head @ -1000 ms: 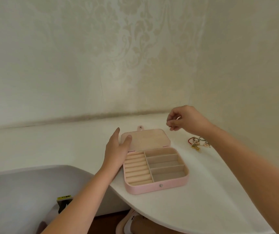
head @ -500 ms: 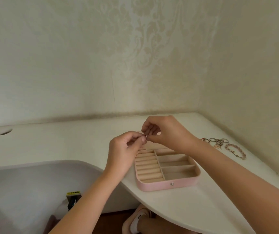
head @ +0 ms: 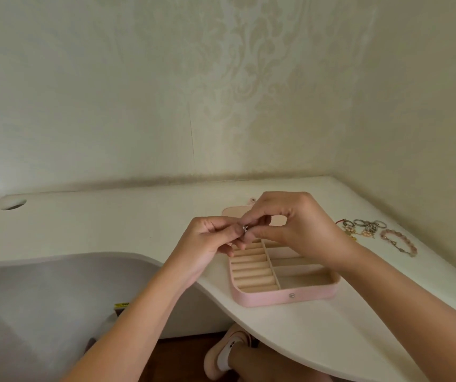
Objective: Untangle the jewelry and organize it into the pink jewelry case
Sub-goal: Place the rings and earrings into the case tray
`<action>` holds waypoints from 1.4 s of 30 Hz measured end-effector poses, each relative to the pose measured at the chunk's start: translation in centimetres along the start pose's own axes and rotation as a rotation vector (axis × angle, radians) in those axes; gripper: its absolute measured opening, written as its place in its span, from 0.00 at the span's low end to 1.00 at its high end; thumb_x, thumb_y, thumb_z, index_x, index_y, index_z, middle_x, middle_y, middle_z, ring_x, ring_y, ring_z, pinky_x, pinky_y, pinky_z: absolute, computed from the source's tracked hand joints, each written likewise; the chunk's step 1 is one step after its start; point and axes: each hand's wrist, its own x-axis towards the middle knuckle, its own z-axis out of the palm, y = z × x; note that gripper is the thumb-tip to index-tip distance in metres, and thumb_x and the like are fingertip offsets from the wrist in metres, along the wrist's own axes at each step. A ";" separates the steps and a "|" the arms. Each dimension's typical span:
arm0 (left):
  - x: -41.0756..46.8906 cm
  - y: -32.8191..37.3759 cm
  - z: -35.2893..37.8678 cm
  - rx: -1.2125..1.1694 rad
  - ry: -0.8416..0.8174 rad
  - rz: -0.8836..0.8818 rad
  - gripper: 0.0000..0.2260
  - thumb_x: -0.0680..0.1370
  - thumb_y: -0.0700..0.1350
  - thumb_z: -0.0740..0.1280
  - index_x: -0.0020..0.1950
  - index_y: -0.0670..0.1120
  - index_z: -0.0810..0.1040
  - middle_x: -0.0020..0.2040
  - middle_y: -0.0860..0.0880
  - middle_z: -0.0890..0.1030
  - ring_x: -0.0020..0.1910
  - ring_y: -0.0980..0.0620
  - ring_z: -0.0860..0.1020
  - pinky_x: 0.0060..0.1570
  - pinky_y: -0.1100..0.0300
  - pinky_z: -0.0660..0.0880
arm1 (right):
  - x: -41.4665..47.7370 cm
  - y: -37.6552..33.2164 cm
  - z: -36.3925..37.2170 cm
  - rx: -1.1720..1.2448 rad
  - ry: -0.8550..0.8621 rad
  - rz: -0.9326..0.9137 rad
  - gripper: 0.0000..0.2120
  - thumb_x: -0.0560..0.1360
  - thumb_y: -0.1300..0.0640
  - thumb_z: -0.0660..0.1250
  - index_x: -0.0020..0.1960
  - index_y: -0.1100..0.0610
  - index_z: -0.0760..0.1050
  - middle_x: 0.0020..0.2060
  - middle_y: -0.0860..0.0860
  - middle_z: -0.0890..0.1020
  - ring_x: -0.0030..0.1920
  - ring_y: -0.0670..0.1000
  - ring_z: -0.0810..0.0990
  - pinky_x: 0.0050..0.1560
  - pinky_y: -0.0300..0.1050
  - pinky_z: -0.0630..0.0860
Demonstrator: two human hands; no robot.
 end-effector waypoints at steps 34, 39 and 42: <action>-1.4 -4.9 -0.8 0.740 0.129 0.102 0.15 0.78 0.44 0.66 0.65 0.52 0.75 0.62 0.62 0.70 0.63 0.64 0.68 0.57 0.79 0.62 | -0.4 4.9 3.9 -0.560 -0.039 -0.089 0.13 0.73 0.53 0.65 0.36 0.59 0.83 0.30 0.51 0.79 0.29 0.52 0.79 0.28 0.45 0.75; -1.7 -4.9 -0.7 0.897 0.188 0.272 0.12 0.77 0.44 0.67 0.61 0.49 0.79 0.58 0.58 0.73 0.60 0.62 0.70 0.59 0.78 0.61 | -1.2 4.9 3.8 -0.652 -0.125 -0.175 0.20 0.77 0.51 0.58 0.38 0.60 0.82 0.31 0.52 0.77 0.29 0.53 0.76 0.26 0.47 0.74; -1.9 -4.9 -0.4 0.957 0.180 0.361 0.13 0.77 0.48 0.63 0.55 0.46 0.83 0.54 0.55 0.77 0.56 0.63 0.70 0.58 0.79 0.61 | -1.6 4.5 3.6 -0.645 -0.172 -0.161 0.19 0.78 0.50 0.57 0.43 0.59 0.84 0.35 0.52 0.80 0.34 0.52 0.77 0.34 0.47 0.74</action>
